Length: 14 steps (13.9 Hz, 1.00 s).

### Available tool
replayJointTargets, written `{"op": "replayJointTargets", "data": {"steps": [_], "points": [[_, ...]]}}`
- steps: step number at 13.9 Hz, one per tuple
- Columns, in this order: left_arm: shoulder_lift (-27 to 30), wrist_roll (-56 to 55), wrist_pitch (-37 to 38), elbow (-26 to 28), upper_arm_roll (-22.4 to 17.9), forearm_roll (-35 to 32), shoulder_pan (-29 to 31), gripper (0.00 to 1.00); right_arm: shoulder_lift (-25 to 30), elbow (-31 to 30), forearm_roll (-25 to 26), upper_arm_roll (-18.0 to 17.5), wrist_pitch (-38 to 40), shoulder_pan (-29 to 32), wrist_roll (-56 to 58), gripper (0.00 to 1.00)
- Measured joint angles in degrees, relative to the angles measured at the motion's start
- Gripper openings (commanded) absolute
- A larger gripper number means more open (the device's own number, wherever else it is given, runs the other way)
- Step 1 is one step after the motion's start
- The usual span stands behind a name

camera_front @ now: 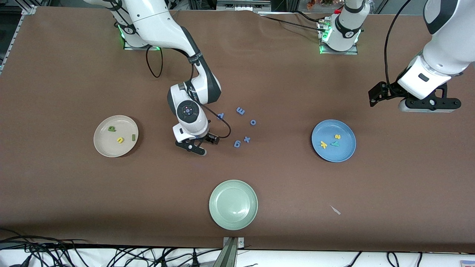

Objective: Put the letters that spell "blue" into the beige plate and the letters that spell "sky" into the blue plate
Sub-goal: 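Move the right gripper to the orange o among the letters, then close the right gripper on the orange o and lift it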

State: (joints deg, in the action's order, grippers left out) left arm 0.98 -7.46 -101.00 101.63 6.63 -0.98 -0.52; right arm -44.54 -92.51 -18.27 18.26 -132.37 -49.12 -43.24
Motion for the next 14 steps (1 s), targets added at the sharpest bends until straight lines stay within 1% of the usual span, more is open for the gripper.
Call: {"op": "replayJointTargets", "data": {"steps": [1, 3, 5, 10, 14], "points": [[0.0, 0.0, 0.0, 0.0, 0.0, 0.0, 0.0, 1.0, 0.0, 0.0, 0.0, 0.0, 0.0, 0.0, 0.0, 0.46], [0.0, 0.0, 0.0, 0.0, 0.0, 0.0, 0.0, 1.0, -0.1, 0.0, 0.0, 0.0, 0.0, 0.0, 0.0, 0.32], [0.0, 0.0, 0.1, 0.0, 0.0, 0.0, 0.0, 1.0, -0.2, 0.0, 0.0, -0.2, 0.0, 0.0, 0.0, 0.24], [0.0, 0.0, 0.6, 0.0, 0.0, 0.0, 0.0, 1.0, -0.2, 0.0, -0.1, -0.4, -0.1, 0.0, 0.0, 0.15], [0.0, 0.0, 0.7, 0.0, 0.0, 0.0, 0.0, 1.0, -0.2, 0.1, -0.1, -0.4, -0.1, 0.0, 0.6, 0.13]]}}
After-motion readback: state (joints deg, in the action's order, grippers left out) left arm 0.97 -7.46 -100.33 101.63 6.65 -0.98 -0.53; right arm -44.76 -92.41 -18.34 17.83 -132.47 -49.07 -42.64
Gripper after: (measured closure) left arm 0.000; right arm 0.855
